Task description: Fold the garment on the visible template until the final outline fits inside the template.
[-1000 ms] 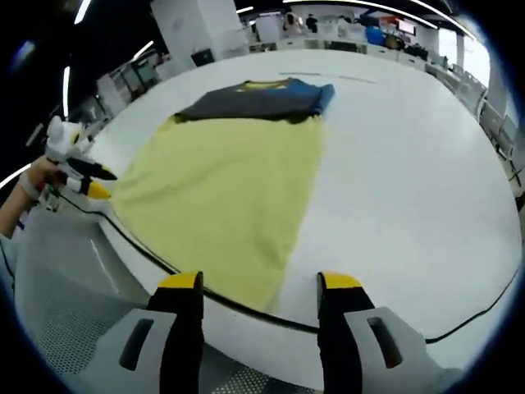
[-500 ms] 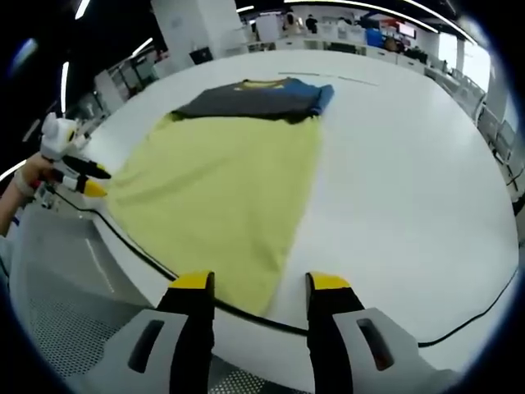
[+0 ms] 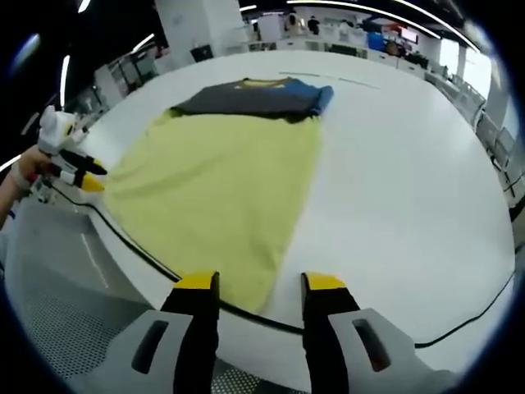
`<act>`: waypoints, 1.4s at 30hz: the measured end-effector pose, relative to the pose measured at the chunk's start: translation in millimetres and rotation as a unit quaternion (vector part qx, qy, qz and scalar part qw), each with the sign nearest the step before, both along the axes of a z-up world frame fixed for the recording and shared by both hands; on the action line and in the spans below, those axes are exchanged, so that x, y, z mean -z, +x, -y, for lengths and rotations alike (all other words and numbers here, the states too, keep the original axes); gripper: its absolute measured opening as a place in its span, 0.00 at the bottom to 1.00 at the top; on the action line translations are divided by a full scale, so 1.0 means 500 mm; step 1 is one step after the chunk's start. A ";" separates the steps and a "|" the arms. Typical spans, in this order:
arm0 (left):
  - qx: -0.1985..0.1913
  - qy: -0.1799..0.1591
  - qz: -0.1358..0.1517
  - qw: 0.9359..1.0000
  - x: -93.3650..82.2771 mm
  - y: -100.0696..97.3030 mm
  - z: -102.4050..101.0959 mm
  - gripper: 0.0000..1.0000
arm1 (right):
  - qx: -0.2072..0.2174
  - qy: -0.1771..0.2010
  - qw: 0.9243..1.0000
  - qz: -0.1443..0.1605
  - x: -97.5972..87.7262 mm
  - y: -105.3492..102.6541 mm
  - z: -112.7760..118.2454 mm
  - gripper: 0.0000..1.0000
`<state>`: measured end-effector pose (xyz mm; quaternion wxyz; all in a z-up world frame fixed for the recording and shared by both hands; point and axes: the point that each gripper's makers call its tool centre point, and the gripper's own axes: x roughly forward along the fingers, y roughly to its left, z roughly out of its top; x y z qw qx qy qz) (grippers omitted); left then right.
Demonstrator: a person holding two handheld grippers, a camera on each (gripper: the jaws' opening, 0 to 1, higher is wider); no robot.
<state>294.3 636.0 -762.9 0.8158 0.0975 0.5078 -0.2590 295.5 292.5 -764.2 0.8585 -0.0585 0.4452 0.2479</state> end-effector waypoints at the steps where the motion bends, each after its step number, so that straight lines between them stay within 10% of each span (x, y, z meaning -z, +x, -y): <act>1: 0.000 0.001 0.001 1.000 0.000 0.000 -0.001 0.31 | -0.002 -0.001 1.000 0.000 0.000 0.000 0.000 0.40; 42: 0.034 0.039 -0.002 0.999 0.004 -0.019 -0.004 0.17 | -0.066 -0.059 0.996 0.023 0.006 -0.009 -0.008 0.26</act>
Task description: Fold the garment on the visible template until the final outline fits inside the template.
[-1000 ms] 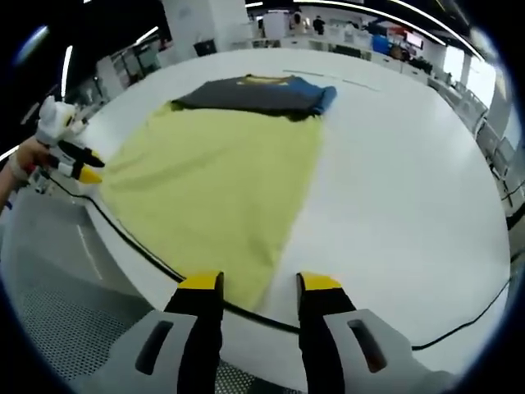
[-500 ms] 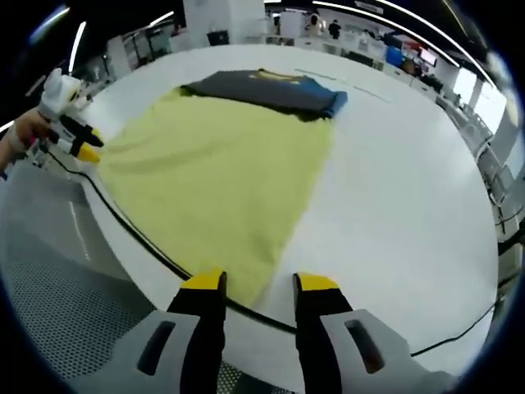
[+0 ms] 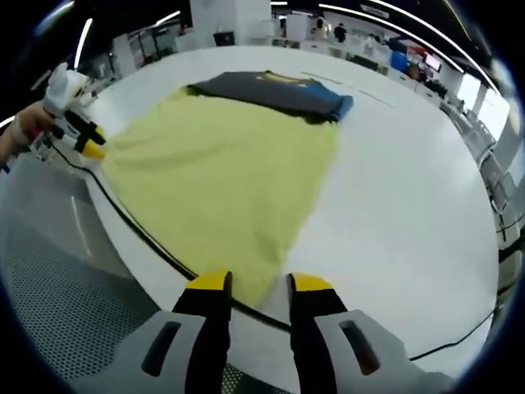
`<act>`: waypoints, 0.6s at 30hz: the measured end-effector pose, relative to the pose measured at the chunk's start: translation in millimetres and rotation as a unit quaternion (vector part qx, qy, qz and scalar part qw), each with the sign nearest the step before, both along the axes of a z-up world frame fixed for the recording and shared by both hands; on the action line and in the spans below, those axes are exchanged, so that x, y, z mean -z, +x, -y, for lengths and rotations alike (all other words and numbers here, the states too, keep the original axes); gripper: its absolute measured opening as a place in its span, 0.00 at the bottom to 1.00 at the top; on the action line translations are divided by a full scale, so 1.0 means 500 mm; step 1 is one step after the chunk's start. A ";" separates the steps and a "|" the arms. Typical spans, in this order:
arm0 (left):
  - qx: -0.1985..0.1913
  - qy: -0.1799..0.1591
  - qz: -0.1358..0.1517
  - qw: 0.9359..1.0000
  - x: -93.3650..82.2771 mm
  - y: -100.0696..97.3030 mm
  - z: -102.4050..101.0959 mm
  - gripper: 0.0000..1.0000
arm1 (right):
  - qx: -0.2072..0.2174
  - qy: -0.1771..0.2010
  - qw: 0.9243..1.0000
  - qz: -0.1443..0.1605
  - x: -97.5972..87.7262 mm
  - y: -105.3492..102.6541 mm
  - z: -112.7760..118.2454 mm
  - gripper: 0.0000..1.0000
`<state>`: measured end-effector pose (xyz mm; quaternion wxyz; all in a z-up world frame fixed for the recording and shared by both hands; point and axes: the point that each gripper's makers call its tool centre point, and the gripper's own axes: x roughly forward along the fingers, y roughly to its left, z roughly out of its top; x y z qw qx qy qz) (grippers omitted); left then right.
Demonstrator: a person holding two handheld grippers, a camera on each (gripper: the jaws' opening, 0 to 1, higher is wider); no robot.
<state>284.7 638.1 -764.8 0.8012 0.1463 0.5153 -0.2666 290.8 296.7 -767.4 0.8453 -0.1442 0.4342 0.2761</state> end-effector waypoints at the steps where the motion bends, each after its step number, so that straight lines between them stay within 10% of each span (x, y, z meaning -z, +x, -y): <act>1: 0.000 -0.001 0.000 1.000 0.000 0.000 0.000 0.17 | 0.001 0.001 1.000 0.000 0.000 0.000 0.000 0.26; 18: 0.013 0.001 -0.004 1.000 0.005 -0.001 0.003 0.10 | -0.002 -0.002 1.000 -0.011 0.001 -0.004 -0.008 0.20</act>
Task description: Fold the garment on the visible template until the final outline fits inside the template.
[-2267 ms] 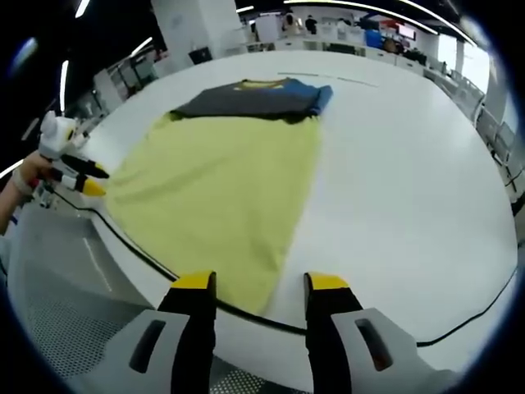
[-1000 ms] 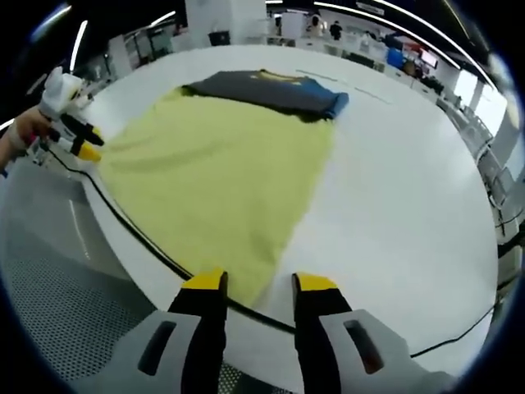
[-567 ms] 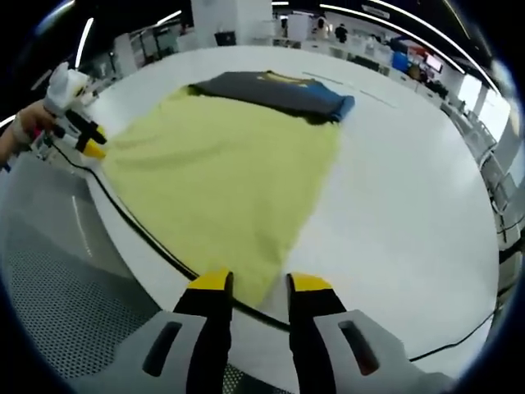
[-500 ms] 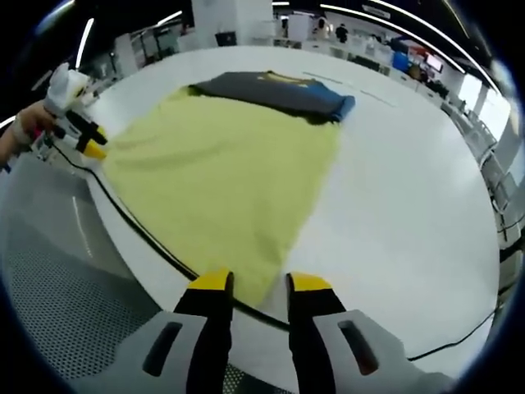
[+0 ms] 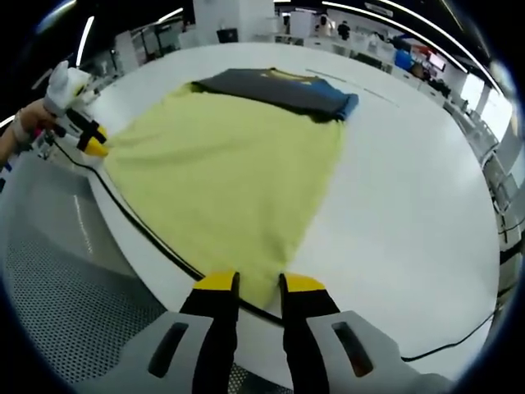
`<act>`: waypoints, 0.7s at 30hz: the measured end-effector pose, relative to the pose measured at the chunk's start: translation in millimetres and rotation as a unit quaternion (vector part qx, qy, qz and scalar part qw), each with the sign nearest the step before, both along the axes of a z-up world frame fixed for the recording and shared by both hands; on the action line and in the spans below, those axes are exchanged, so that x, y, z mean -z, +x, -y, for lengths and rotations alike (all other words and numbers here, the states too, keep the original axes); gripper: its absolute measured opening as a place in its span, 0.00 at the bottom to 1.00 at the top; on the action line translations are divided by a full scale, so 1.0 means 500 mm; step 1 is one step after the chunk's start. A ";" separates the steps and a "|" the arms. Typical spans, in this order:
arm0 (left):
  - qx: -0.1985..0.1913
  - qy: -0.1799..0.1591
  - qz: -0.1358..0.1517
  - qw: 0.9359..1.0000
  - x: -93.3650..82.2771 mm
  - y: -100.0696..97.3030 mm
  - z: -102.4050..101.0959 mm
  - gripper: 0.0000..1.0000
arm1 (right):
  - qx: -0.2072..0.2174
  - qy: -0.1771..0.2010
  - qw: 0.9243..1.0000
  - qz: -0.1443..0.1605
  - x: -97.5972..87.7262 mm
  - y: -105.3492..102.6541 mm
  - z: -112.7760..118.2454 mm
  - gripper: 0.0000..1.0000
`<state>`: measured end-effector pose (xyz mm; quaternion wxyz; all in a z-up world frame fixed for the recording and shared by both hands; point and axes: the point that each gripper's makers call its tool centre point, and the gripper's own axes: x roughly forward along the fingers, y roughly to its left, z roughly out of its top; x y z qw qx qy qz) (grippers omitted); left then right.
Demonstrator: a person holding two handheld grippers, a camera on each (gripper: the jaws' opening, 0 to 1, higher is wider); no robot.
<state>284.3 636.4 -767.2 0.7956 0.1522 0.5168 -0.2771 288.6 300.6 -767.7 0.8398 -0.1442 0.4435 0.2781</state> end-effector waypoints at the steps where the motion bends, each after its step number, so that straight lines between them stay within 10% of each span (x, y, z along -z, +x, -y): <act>1: 0.000 0.000 -0.002 1.000 0.000 0.000 0.001 0.10 | 0.000 0.000 1.000 -0.001 0.000 0.000 0.000 0.19; 21: 0.011 -0.015 -0.001 1.000 0.001 -0.004 0.007 0.06 | -0.006 0.004 1.000 -0.001 0.000 -0.002 0.000 0.17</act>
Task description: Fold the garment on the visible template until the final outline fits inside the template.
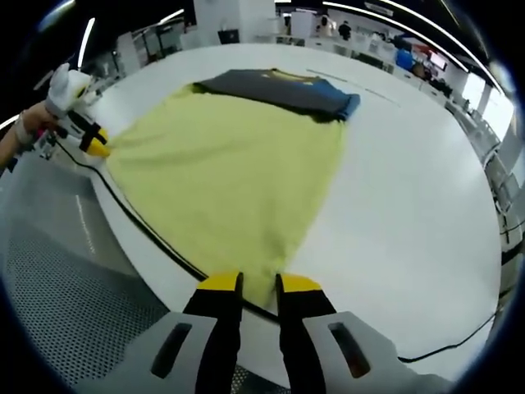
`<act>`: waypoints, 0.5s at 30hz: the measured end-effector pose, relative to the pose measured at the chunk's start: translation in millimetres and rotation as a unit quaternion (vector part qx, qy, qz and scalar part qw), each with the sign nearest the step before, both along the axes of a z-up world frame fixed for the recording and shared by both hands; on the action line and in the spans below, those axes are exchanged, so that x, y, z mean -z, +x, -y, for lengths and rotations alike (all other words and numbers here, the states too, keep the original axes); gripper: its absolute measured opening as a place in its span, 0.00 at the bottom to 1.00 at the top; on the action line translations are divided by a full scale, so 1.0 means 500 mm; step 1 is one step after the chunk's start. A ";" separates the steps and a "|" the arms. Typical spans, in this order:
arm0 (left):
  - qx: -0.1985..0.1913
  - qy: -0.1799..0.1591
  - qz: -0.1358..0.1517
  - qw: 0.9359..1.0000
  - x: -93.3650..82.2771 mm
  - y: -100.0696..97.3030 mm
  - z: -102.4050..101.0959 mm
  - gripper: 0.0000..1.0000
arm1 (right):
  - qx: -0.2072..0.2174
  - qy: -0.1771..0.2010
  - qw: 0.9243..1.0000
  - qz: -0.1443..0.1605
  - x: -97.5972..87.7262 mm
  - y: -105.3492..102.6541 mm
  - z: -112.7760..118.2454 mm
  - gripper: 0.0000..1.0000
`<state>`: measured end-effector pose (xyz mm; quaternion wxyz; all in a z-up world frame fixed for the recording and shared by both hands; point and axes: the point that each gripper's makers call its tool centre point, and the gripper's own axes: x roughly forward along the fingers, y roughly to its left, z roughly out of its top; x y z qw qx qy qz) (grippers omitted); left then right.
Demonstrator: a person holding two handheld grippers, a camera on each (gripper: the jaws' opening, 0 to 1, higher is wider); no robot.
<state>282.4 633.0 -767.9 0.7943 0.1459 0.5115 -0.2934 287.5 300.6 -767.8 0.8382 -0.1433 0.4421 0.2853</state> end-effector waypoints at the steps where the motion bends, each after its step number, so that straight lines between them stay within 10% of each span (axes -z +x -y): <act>1: -0.007 -0.001 -0.002 1.000 0.000 0.000 0.000 0.06 | -0.001 -0.001 1.000 0.000 0.000 0.000 0.000 0.16; 15: -0.006 0.003 0.001 1.000 -0.002 -0.005 0.003 0.06 | -0.004 -0.004 1.000 -0.004 0.000 -0.001 -0.002 0.15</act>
